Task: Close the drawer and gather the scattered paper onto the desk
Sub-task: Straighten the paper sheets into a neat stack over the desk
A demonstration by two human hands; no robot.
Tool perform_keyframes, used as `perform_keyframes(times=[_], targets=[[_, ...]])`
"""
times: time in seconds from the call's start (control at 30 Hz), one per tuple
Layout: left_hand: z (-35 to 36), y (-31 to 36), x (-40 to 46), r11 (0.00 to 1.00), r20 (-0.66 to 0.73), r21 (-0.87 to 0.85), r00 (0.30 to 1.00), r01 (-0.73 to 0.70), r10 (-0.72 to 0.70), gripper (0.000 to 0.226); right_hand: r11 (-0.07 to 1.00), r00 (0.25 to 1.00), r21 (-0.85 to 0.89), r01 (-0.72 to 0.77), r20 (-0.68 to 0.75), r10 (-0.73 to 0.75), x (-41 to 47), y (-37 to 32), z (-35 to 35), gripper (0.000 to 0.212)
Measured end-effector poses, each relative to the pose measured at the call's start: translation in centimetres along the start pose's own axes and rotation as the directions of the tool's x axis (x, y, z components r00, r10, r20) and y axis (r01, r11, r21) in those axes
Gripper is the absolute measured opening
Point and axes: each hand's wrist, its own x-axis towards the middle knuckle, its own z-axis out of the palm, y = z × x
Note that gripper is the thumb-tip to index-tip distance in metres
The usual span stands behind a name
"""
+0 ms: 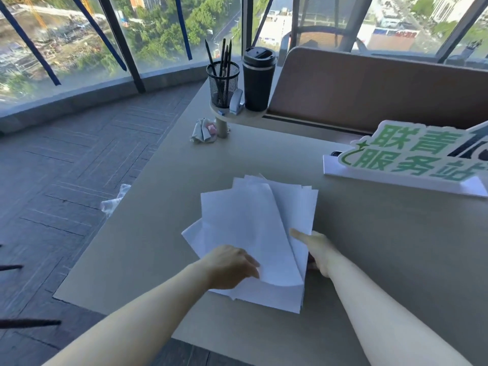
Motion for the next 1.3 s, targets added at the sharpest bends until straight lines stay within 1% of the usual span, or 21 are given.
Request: perform_keyframes(times=[0.07, 0.1, 0.17, 0.2, 0.23, 0.27, 0.33, 0.37, 0.4, 0.43, 0.5, 0.53, 0.6, 0.67, 0.73, 0.8, 0.87, 0.93, 1.03, 1.13, 1.3], targets=[[0.0, 0.1, -0.1, 0.999, 0.012, -0.023, 0.999, -0.047, 0.047, 0.033, 0.996, 0.997, -0.044, 0.075, 0.003, -0.075, -0.1, -0.1, 0.6, 0.036], [-0.1, -0.2, -0.1, 0.996, 0.012, -0.089, 1.000, -0.010, 0.011, 0.038, 0.994, 0.995, -0.044, 0.095, -0.001, -0.096, -0.1, -0.1, 0.9, 0.034], [-0.6, -1.2, -0.1, 0.940, -0.034, -0.290, 0.979, 0.181, -0.199, 0.054, 0.990, 0.990, -0.014, 0.137, -0.021, -0.138, 0.0, 0.0, 1.2, 0.031], [-0.7, -2.1, 0.1, 0.889, -0.109, -0.359, 0.934, 0.283, -0.341, 0.064, 0.988, 0.988, -0.001, 0.153, -0.033, -0.153, 0.1, 0.1, 1.2, 0.030], [-0.7, -3.3, 0.2, 0.826, -0.193, -0.397, 0.844, 0.400, -0.501, 0.073, 0.987, 0.986, 0.002, 0.161, -0.041, -0.161, 0.1, 0.2, 1.1, 0.027], [-0.7, -4.7, 0.4, 0.728, -0.237, -0.451, 0.718, 0.516, -0.655, 0.078, 0.984, 0.984, 0.008, 0.177, -0.039, -0.177, 0.1, 0.3, 0.9, 0.024], [-1.1, -7.0, 0.3, 0.449, -0.160, -0.633, 0.461, 0.630, -0.873, 0.094, 0.978, 0.978, 0.038, 0.206, -0.030, -0.205, 0.0, 0.3, 0.6, 0.021], [-1.3, -7.8, 0.3, 0.324, -0.074, -0.723, 0.398, 0.611, -0.915, 0.104, 0.971, 0.974, 0.074, 0.227, -0.028, -0.225, 0.0, 0.4, 0.4, 0.021], [-1.4, -8.5, 0.3, 0.234, -0.012, -0.806, 0.380, 0.544, -0.925, 0.110, 0.960, 0.968, 0.125, 0.252, -0.028, -0.250, -0.1, 0.3, 0.3, 0.022], [-1.6, -9.1, 0.4, 0.161, 0.025, -0.888, 0.396, 0.431, -0.918, 0.114, 0.943, 0.959, 0.178, 0.282, -0.031, -0.281, -0.4, 0.1, 0.3, 0.024], [-2.5, -9.3, 0.3, 0.038, 0.051, -0.985, 0.500, 0.166, -0.865, 0.113, 0.905, 0.937, 0.246, 0.347, -0.048, -0.346, -1.0, -0.7, 0.2, 0.028], [-2.9, -9.2, 0.2, 0.014, 0.038, -0.996, 0.571, 0.086, -0.820, 0.107, 0.891, 0.926, 0.258, 0.374, -0.048, -0.375, -1.3, -1.2, 0.2, 0.030], [-3.7, -8.9, 0.2, 0.014, 0.002, -1.000, 0.668, 0.018, -0.744, 0.084, 0.866, 0.901, 0.263, 0.424, -0.026, -0.433, -2.1, -2.5, 0.2, 0.032], [-4.7, -8.1, 0.4, 0.055, -0.045, -0.998, 0.702, -0.008, -0.710, 0.058, 0.845, 0.865, 0.220, 0.488, 0.002, -0.501, -2.7, -3.8, 0.7, 0.036], [-5.7, -7.0, 0.7, 0.072, -0.086, -0.996, 0.711, -0.049, -0.698, 0.044, 0.834, 0.843, 0.152, 0.530, 0.015, -0.538, -3.3, -4.9, 1.7, 0.036], [-6.5, -5.9, 1.3, 0.090, -0.146, -0.989, 0.658, -0.119, -0.738, 0.030, 0.812, 0.816, 0.076, 0.578, -0.059, -0.575, -3.9, -6.2, 2.6, 0.034], [-8.0, -5.0, 1.7, 0.137, -0.251, -0.961, 0.542, -0.241, -0.802, 0.018, 0.775, 0.773, 0.060, 0.629, -0.161, -0.614, -4.4, -7.6, 2.7, 0.030], [-10.3, -4.7, 1.7, 0.250, -0.379, -0.912, 0.434, -0.326, -0.817, 0.018, 0.701, 0.695, 0.090, 0.707, -0.266, -0.668, -5.7, -9.9, 1.9, 0.024], [-11.5, -5.1, 1.4, 0.347, -0.447, -0.891, 0.424, -0.293, -0.788, 0.036, 0.650, 0.661, 0.144, 0.746, -0.282, -0.696, -6.6, -11.4, 1.3, 0.021], [-10.3, -6.0, 0.9, 0.323, -0.405, -0.913, 0.439, -0.251, -0.802, 0.063, 0.680, 0.690, 0.137, 0.720, -0.241, -0.682, -7.0, -11.0, 1.9, 0.016], [-8.6, -5.3, 1.9, 0.254, -0.318, -0.948, 0.494, -0.194, -0.809, 0.046, 0.708, 0.736, 0.208, 0.675, -0.248, -0.629, -6.8, -10.0, 2.6, 0.013]])
